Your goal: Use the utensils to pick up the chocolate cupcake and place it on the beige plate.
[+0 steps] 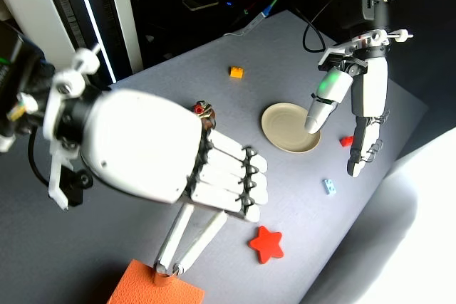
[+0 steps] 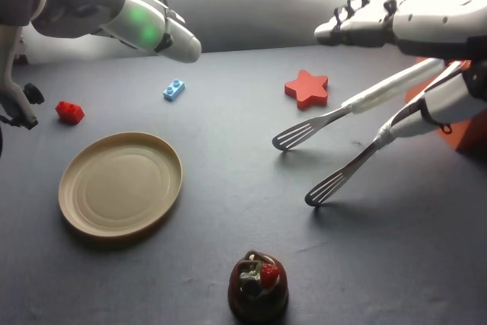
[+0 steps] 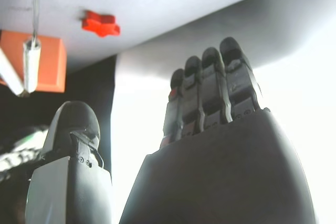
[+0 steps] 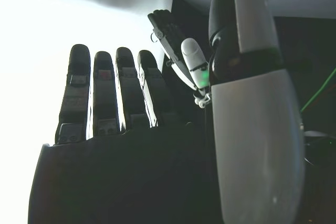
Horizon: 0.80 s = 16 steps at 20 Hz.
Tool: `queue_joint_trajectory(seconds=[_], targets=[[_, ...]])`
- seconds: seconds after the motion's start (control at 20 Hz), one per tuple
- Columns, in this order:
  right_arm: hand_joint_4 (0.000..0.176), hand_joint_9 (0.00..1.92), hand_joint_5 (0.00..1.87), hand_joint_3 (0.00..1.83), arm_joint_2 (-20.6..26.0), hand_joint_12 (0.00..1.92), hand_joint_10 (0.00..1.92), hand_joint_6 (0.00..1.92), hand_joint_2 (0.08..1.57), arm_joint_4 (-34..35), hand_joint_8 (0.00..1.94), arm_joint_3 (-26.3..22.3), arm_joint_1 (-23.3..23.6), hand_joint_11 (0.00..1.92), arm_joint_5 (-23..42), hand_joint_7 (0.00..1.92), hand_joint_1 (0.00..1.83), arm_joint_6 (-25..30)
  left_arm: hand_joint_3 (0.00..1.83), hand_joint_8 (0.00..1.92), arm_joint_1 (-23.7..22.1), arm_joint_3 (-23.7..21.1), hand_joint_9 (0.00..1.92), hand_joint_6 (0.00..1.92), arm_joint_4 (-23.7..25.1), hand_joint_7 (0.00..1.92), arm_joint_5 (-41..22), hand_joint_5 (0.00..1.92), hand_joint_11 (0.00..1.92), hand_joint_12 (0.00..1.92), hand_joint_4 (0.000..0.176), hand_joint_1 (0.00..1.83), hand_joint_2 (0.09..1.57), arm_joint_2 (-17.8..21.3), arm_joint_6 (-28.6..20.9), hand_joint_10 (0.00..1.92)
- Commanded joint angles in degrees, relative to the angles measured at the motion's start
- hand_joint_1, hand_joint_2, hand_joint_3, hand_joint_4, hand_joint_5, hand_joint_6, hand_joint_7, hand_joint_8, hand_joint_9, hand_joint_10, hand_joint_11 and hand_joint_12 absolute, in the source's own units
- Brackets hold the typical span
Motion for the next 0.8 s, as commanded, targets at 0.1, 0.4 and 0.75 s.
queue_joint_trajectory(seconds=[0.1,0.4,0.75], targets=[[0.0,0.06,0.07,0.0,-2.2,0.28,0.01,0.0,1.02,0.3,0.0,3.9,1.3,0.0,2.1,0.05,0.95,0.3,0.0,0.0,-0.9,0.2,0.13,0.0,-0.3,0.17,-4.9,0.15,0.0,0.35,0.0,0.47,1.17,0.5,-0.3,0.0],[0.0,0.05,0.06,0.0,-6.6,0.23,0.0,0.0,1.04,-3.6,0.0,11.1,0.0,0.0,-1.0,0.03,0.97,1.0,0.0,0.0,-1.0,0.3,0.13,0.0,-0.3,0.14,-4.8,0.14,0.0,0.28,0.0,0.46,1.19,0.4,-0.3,0.0],[0.0,0.0,0.02,0.0,-8.4,0.07,0.0,0.0,1.04,-6.2,0.0,13.4,-1.5,0.0,-5.5,0.0,1.01,2.6,0.0,0.0,-1.1,0.3,0.15,0.0,-0.3,0.16,-4.8,0.17,0.0,0.35,0.0,0.48,1.19,0.3,-0.2,0.0]])
